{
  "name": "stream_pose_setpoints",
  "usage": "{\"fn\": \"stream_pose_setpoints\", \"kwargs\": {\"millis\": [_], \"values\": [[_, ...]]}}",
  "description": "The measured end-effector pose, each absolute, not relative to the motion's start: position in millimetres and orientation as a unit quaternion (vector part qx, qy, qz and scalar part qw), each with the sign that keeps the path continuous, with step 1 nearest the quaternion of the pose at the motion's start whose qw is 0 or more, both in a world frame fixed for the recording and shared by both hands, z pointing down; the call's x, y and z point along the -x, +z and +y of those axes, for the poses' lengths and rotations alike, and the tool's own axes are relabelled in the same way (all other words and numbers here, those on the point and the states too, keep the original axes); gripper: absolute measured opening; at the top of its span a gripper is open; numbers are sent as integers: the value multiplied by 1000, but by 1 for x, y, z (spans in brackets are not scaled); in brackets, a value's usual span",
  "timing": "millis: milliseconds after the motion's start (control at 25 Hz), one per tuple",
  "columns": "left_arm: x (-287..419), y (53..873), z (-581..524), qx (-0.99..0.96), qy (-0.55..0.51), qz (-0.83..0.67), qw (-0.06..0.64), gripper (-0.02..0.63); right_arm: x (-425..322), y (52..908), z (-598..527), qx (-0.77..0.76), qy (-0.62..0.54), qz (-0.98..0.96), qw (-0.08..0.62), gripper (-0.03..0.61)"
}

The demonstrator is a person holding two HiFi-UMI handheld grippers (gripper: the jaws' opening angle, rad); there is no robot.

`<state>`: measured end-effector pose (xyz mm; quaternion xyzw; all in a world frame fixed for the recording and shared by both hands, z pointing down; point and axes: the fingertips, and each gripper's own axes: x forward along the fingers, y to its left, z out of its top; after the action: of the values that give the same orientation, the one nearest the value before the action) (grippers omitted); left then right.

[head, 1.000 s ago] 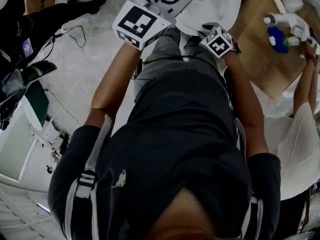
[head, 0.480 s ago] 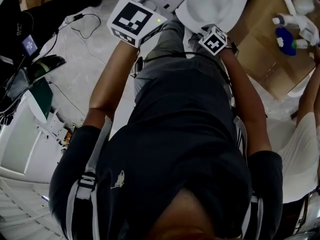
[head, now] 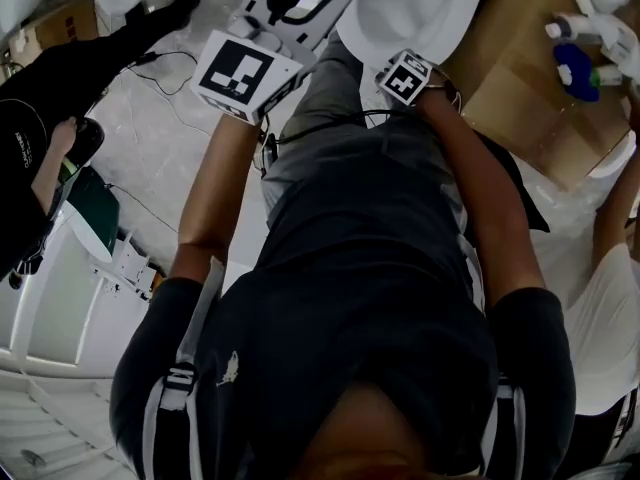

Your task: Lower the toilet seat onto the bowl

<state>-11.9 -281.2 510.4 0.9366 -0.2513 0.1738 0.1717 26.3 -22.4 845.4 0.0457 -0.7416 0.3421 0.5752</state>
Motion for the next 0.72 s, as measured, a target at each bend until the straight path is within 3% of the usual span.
{"fn": "stream_pose_setpoints", "kwargs": {"millis": [280, 720], "values": [[21, 549, -270, -927, 173, -256, 211, 80, -25, 901, -12, -28, 369, -716, 592, 44], [41, 606, -259, -917, 198, -248, 241, 80, -26, 976, -6, -49, 362, -690, 624, 41]]}}
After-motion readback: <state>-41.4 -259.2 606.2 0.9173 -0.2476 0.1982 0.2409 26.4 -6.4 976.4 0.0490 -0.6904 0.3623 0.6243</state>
